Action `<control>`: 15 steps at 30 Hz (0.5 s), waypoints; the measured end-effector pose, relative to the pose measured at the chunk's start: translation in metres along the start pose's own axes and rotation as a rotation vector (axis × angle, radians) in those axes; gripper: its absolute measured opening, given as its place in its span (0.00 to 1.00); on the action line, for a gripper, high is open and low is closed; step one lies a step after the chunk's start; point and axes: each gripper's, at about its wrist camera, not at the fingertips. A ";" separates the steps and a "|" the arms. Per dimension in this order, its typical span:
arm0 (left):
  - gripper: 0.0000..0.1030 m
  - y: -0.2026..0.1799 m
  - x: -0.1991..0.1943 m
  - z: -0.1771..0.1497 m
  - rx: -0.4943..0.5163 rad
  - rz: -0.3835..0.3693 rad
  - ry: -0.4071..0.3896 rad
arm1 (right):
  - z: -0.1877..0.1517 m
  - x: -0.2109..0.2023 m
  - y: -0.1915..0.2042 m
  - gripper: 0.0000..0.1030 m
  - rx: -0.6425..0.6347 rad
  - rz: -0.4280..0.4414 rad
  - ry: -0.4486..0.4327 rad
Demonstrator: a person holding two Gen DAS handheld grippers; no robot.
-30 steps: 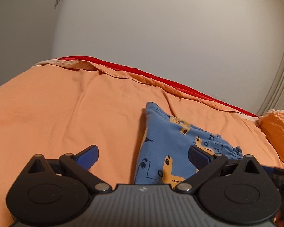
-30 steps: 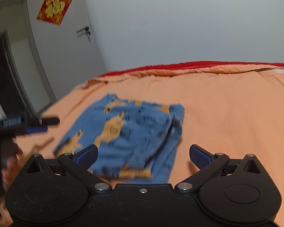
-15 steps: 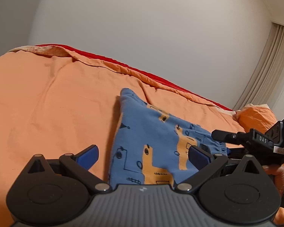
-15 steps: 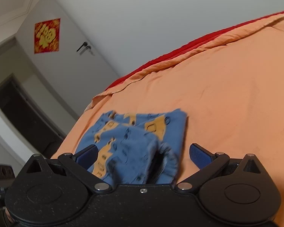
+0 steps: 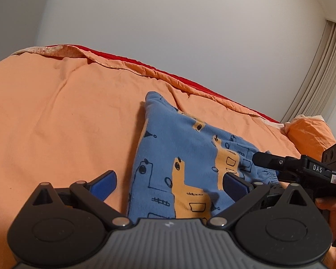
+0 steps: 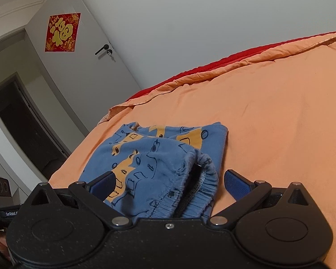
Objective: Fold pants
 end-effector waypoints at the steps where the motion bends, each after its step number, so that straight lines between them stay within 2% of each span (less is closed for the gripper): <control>1: 1.00 0.000 0.000 0.000 0.001 0.001 0.000 | 0.000 0.000 0.000 1.00 0.001 -0.001 -0.001; 8: 1.00 0.001 0.002 -0.001 0.010 -0.004 0.010 | 0.005 0.000 -0.002 1.00 0.034 0.016 0.001; 15: 1.00 0.008 0.004 0.003 -0.023 -0.036 0.040 | 0.015 -0.008 -0.017 0.99 0.167 0.082 -0.032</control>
Point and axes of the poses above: each gripper's, at about its wrist camera, not at the fingertips, and x roughly the way its jaws point, y to its left, z to its top, and after that the axes turned 15 degrees about z, right-handed
